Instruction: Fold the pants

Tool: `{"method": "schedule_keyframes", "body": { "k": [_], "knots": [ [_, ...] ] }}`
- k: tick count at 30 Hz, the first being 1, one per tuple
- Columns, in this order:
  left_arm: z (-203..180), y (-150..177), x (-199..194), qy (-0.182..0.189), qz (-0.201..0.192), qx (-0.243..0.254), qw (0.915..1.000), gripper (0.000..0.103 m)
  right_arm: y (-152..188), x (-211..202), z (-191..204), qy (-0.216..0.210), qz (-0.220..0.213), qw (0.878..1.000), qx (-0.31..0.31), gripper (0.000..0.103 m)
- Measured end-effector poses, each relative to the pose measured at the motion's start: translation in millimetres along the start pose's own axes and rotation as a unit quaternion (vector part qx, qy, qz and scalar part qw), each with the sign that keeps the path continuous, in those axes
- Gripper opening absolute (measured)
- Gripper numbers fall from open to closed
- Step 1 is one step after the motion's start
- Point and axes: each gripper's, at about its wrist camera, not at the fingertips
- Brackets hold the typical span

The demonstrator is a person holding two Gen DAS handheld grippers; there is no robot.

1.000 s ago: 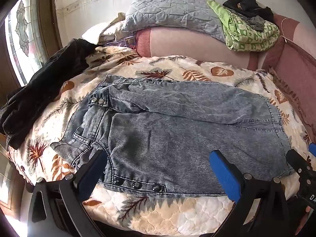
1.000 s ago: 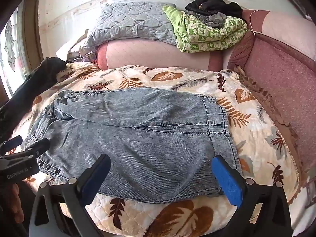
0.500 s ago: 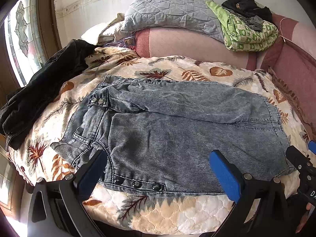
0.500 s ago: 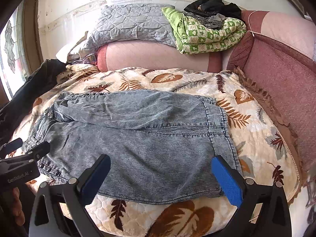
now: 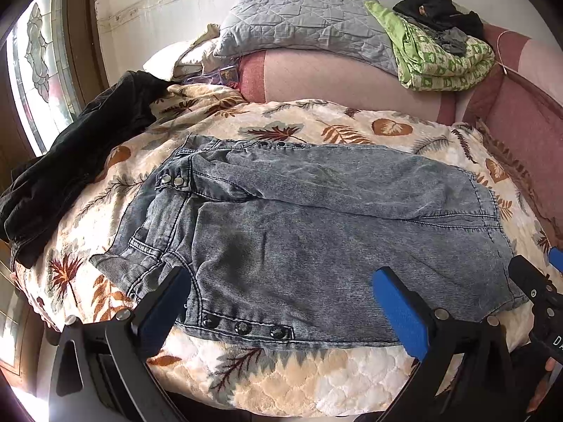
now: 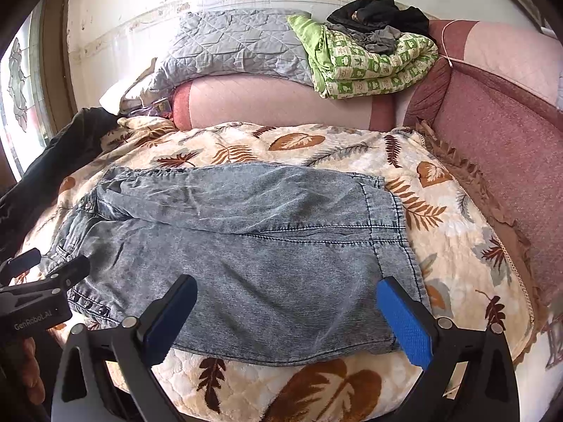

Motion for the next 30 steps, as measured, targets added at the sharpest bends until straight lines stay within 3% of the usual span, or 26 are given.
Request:
{"method": "schedule_keyframes", "body": {
  "k": [30],
  "knots": [
    [0.3, 0.2, 0.0, 0.001, 0.004, -0.003, 1.0000, 0.103, -1.5, 0.0, 4.5, -0.001, -0.002, 1.000, -0.005, 0.103]
  ]
}}
Point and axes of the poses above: each gripper's, at about its wrist camera, not at the fingertips, and x roughly the way its jaws point, z to its left, y to its underside, and after that the axes turned 8 degrees about -z, right-handed
